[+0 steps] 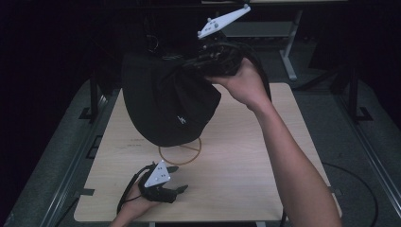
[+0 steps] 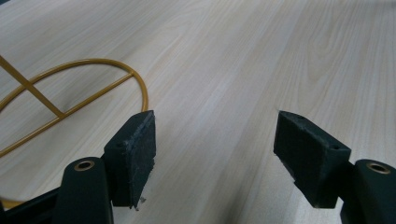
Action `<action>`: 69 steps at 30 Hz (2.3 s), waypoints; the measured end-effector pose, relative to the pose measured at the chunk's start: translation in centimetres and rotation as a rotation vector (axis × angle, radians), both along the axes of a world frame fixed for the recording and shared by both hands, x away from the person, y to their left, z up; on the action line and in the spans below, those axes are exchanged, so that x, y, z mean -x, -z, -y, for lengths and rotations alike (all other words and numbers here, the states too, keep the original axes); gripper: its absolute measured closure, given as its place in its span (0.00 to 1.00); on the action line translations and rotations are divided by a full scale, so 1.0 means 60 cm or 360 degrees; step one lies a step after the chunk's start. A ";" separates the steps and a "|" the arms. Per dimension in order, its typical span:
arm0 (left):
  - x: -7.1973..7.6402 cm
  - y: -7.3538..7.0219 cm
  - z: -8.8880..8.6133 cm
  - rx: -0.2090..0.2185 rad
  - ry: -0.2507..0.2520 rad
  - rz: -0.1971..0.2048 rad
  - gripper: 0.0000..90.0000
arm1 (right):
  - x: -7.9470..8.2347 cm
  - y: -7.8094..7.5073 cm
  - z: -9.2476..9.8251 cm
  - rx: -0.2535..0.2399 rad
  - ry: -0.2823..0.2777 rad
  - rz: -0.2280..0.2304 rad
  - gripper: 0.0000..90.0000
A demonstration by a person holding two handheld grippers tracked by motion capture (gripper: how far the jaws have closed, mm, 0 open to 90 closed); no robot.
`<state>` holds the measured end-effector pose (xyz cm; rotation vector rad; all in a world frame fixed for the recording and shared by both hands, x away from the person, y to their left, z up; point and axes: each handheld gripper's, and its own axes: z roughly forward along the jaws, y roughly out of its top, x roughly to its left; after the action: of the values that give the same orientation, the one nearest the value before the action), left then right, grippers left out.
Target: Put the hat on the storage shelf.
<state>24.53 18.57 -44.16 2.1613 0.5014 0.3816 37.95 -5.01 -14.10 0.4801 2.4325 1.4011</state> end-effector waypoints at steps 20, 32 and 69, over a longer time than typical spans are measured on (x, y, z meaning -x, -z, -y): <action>0.003 -0.001 0.004 -0.0034 0.0045 -0.0002 0.32 | -0.064 0.019 -0.112 0.0131 0.0028 -0.0124 0.95; 0.005 -0.001 0.007 -0.0045 0.0055 0.0013 0.32 | -0.088 0.056 -0.160 0.0180 0.0007 -0.0198 0.95; 0.025 -0.002 0.004 -0.0035 0.0084 -0.0015 0.31 | -0.080 0.075 -0.143 0.0122 0.0003 -0.0221 0.62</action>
<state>23.00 18.36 -44.04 2.1939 0.4464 0.3493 42.75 3.55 -18.62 0.5793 2.5834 1.3084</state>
